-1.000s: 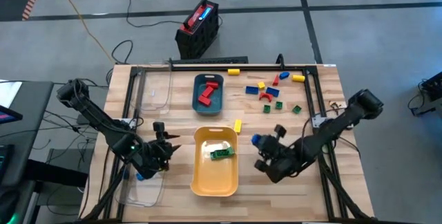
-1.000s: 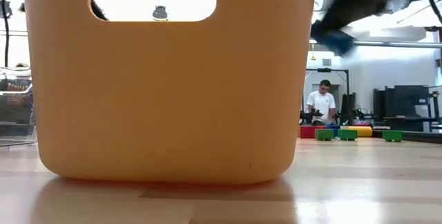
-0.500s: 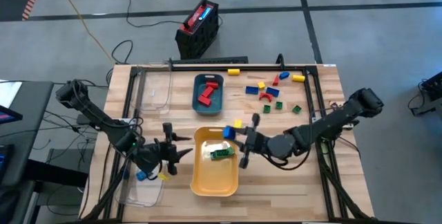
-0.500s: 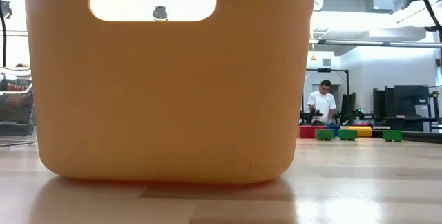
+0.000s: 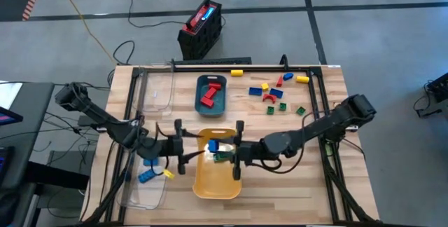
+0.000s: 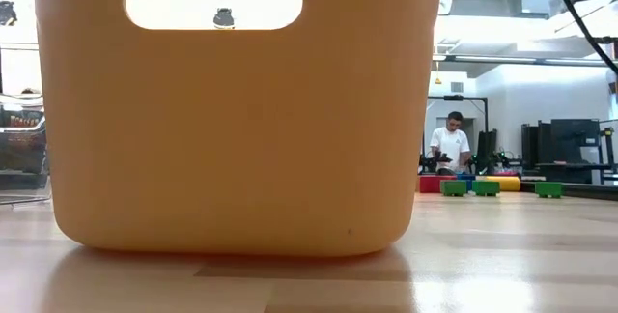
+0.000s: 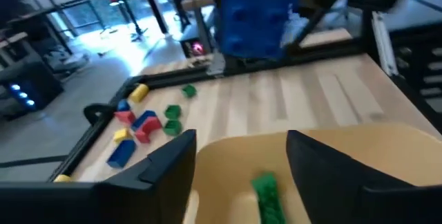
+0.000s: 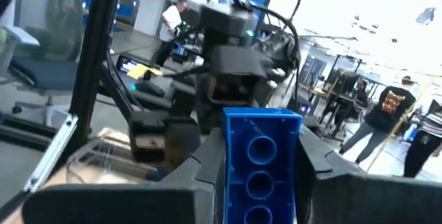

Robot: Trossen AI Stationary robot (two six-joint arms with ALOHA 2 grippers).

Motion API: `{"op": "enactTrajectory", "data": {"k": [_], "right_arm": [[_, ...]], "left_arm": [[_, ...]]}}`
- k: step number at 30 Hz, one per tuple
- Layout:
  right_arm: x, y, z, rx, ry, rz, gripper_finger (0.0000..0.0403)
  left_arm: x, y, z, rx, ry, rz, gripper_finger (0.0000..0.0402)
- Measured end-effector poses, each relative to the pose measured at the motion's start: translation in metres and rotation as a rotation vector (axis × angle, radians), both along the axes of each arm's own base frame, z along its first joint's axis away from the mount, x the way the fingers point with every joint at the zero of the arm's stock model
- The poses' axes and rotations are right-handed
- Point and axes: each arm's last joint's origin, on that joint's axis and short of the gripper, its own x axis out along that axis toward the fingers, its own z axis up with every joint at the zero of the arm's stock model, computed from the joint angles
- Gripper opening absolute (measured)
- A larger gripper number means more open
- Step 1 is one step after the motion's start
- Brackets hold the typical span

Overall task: Sort blocks
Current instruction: Put the rectangular blue game piece into the bottom transparent bin

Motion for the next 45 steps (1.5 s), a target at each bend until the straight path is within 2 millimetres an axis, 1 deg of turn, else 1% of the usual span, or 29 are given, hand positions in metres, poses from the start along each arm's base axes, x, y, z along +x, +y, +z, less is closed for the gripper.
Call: {"op": "enactTrajectory", "data": {"k": [4, 7, 16, 20, 22, 24, 27, 30, 31, 34, 39, 42, 45], "right_arm": [[0.008, 0.000, 0.001, -0.017, -0.006, 0.006, 0.0099], [0.012, -0.003, 0.003, -0.027, -0.002, 0.015, 0.0099], [0.017, -0.018, 0.005, -0.005, -0.017, 0.027, 0.0099], [0.018, -0.021, 0.006, -0.005, -0.020, 0.036, 0.0099], [0.018, -0.022, 0.006, -0.004, -0.024, 0.035, 0.0099], [0.018, -0.022, 0.006, -0.005, -0.024, 0.048, 0.0099], [0.019, -0.024, 0.006, 0.011, -0.024, 0.053, 0.0099], [0.020, -0.028, 0.006, 0.029, -0.019, 0.054, 0.0106], [0.020, -0.029, 0.006, 0.036, -0.018, 0.060, 0.0111], [0.021, -0.031, 0.006, 0.059, -0.014, 0.072, 0.0137], [0.020, -0.031, 0.003, 0.060, 0.023, 0.073, 0.0214], [0.010, -0.033, 0.012, 0.053, 0.073, 0.019, 0.0253], [-0.010, -0.036, 0.027, 0.065, 0.146, -0.055, 0.0270]], "left_arm": [[0.005, 0.006, 0.004, -0.006, -0.030, -0.024, 0.0268], [0.008, 0.008, 0.006, -0.015, -0.048, -0.087, 0.0286], [0.012, 0.013, 0.017, 0.015, -0.144, -0.125, 0.0290], [0.014, 0.018, 0.020, 0.017, -0.171, -0.118, 0.0290], [0.016, 0.021, 0.020, 0.022, -0.169, -0.103, 0.0281], [0.017, 0.025, 0.020, 0.026, -0.169, -0.092, 0.0260], [0.019, 0.030, 0.022, 0.019, -0.181, -0.121, 0.0209], [0.021, 0.033, 0.023, 0.010, -0.200, -0.181, 0.0147], [0.022, 0.034, 0.023, 0.008, -0.202, -0.194, 0.0134], [0.023, 0.036, 0.023, -0.006, -0.199, -0.212, 0.0133], [0.020, 0.038, 0.019, -0.014, -0.145, -0.198, 0.0133], [0.006, 0.040, 0.022, -0.036, -0.089, -0.194, 0.0133], [-0.021, 0.045, 0.026, -0.104, 0.009, -0.199, 0.0133]]}}
